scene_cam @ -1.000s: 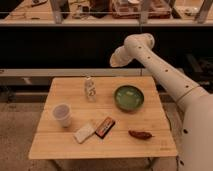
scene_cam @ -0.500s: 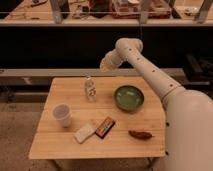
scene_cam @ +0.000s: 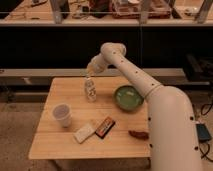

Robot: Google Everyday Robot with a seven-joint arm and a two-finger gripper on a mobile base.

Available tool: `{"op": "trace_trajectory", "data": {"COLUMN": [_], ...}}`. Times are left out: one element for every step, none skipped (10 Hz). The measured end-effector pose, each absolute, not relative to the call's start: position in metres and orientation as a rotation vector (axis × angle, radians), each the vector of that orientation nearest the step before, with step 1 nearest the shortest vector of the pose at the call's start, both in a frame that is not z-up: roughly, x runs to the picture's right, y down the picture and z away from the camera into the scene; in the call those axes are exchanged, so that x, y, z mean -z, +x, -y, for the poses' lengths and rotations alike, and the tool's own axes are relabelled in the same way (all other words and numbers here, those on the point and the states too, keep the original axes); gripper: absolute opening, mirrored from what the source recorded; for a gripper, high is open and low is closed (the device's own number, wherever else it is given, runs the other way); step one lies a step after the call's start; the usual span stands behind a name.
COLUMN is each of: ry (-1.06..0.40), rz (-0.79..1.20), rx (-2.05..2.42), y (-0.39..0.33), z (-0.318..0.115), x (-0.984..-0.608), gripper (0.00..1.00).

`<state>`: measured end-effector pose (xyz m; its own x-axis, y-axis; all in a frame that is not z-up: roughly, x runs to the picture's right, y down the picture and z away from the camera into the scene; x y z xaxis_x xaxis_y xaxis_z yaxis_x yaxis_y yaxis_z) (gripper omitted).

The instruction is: Knock the bottle over

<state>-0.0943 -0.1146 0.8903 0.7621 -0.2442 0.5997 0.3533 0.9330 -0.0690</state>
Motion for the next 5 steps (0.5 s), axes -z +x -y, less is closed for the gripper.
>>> {"op": "trace_trajectory", "data": {"ry": [-0.169,-0.166,-0.171,-0.186,-0.217], "rz": [0.608,0.601,0.605,0.626,0.676], "rx": [0.34,0.348,0.358,0.377,0.42], "y": [-0.097,-0.097,-0.097,-0.098,-0.098], "z": [0.118,0.12,0.118,0.112,0.095], "x": [-0.9,-0.907,-0.911,-0.912,-0.905], "gripper": [0.0,0.0,0.0,0.0,0.0]}}
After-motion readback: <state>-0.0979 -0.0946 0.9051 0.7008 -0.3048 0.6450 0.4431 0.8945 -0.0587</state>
